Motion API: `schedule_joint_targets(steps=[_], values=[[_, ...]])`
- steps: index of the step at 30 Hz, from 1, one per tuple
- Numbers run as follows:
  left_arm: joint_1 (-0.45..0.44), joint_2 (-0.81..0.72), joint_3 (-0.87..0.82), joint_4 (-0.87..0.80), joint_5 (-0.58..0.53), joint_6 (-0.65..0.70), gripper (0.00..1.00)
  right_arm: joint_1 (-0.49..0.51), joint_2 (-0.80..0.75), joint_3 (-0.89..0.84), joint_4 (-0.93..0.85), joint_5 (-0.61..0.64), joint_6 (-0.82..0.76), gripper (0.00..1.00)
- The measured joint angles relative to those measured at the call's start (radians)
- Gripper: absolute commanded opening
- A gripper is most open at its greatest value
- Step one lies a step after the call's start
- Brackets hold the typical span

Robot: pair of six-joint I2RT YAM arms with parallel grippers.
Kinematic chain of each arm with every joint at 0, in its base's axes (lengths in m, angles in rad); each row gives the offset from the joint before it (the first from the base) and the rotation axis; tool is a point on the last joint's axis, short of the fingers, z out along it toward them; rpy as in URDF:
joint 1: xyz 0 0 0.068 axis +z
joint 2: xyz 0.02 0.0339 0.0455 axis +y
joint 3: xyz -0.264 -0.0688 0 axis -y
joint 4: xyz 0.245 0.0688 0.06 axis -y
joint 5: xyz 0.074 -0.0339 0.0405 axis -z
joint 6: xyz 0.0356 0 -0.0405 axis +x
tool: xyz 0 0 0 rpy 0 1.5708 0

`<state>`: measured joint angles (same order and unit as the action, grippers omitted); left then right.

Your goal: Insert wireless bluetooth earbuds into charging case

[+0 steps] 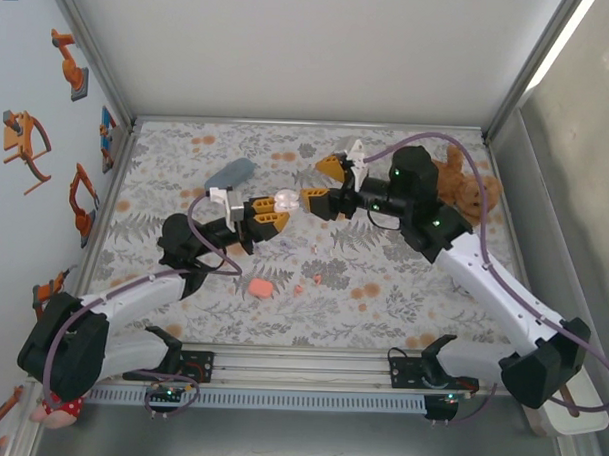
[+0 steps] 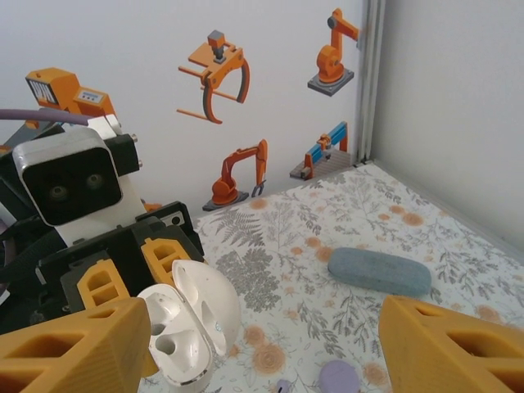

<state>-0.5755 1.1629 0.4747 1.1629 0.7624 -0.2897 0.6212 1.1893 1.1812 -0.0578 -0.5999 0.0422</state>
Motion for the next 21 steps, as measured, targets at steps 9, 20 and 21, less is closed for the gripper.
schedule_joint_targets(steps=[9,20,21], values=[[0.0,-0.214,-0.05,-0.158,-0.023,0.068,0.0,-0.053,-0.03,-0.035,-0.086,0.083,0.155,0.61],[0.0,-0.417,-0.07,-0.345,-0.067,0.131,0.0,-0.058,0.213,-0.036,-0.313,0.151,0.311,0.53],[0.0,-0.422,-0.07,-0.351,-0.068,0.132,0.0,-0.056,0.23,-0.033,-0.33,0.165,0.322,0.53]])
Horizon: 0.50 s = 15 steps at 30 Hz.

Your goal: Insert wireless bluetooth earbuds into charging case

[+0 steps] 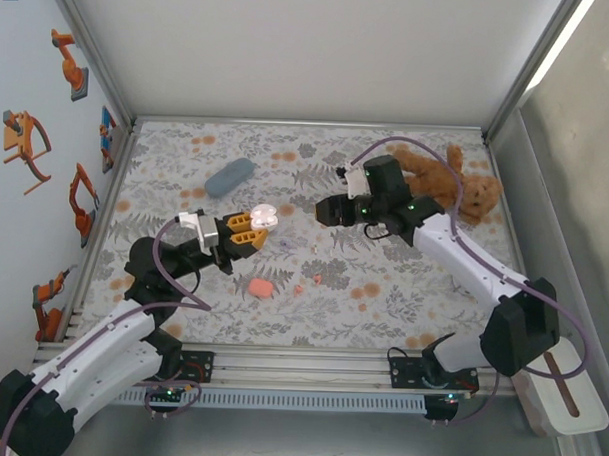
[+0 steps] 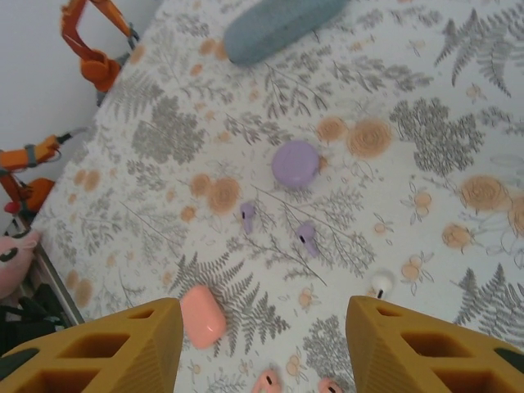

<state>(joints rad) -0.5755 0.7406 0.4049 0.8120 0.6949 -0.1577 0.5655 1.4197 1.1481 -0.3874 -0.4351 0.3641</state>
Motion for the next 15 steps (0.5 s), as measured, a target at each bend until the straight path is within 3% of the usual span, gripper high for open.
schedule_joint_targets(steps=[15], values=[[0.0,-0.005,0.0,-0.036,-0.006,0.011,0.0,0.114,0.416,0.235,-0.261,0.234,0.007,0.45]])
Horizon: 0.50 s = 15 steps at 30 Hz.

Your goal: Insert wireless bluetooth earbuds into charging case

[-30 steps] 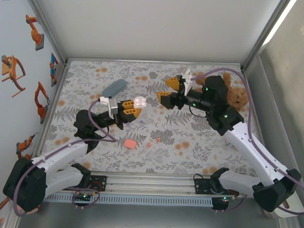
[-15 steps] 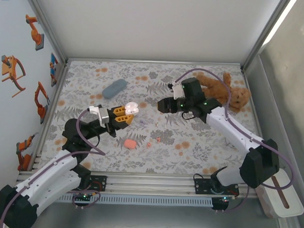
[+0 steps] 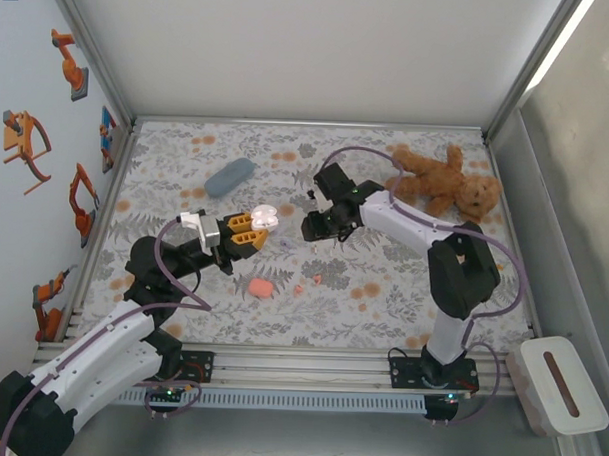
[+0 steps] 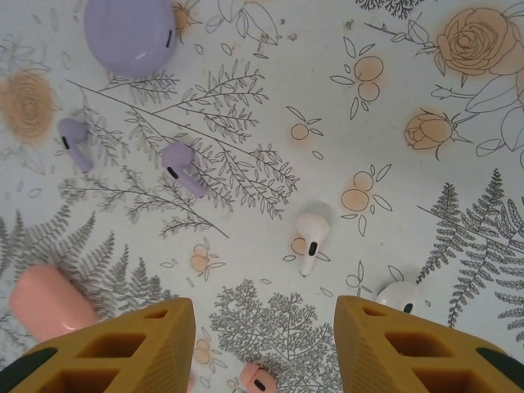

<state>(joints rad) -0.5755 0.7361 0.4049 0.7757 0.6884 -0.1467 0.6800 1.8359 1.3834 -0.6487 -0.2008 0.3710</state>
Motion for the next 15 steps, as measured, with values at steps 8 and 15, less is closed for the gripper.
schedule_joint_targets(steps=[8,15], values=[[0.0,-0.011,0.0,-0.039,0.0,0.01,0.0,0.034,0.137,0.081,-0.059,0.067,-0.001,0.42],[0.0,-0.02,0.001,-0.066,0.0,0.027,0.0,0.035,0.18,0.098,-0.084,0.092,-0.003,0.38]])
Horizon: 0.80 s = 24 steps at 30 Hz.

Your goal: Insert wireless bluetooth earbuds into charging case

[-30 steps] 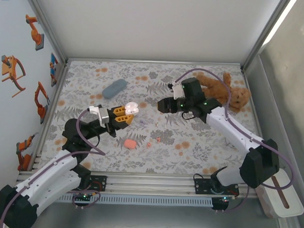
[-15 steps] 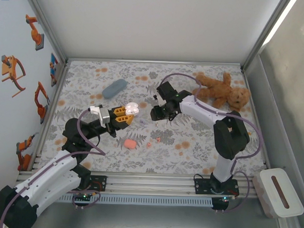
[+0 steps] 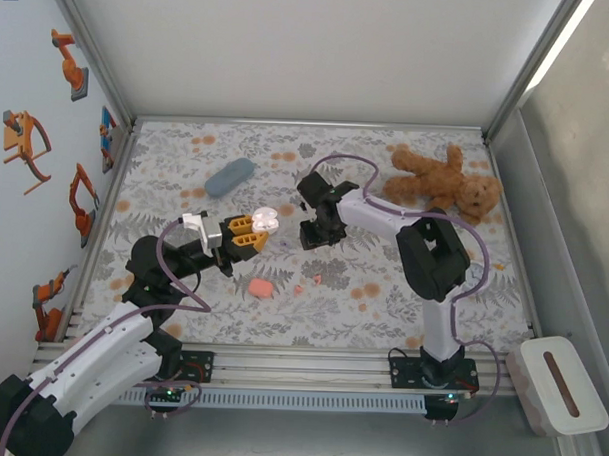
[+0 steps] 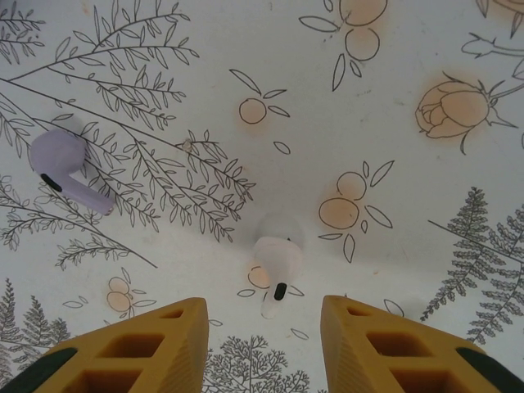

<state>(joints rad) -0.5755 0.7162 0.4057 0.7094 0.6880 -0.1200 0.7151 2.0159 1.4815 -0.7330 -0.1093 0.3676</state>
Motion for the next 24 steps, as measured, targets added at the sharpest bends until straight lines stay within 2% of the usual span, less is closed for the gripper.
schedule_joint_targets(steps=[17,24], values=[[0.0,-0.001,0.006,-0.031,0.0,0.007,0.0,0.0,0.087,0.068,-0.025,0.032,-0.019,0.35],[0.0,-0.001,0.008,-0.031,0.0,0.011,0.0,0.0,0.101,0.074,-0.03,0.034,-0.024,0.3]])
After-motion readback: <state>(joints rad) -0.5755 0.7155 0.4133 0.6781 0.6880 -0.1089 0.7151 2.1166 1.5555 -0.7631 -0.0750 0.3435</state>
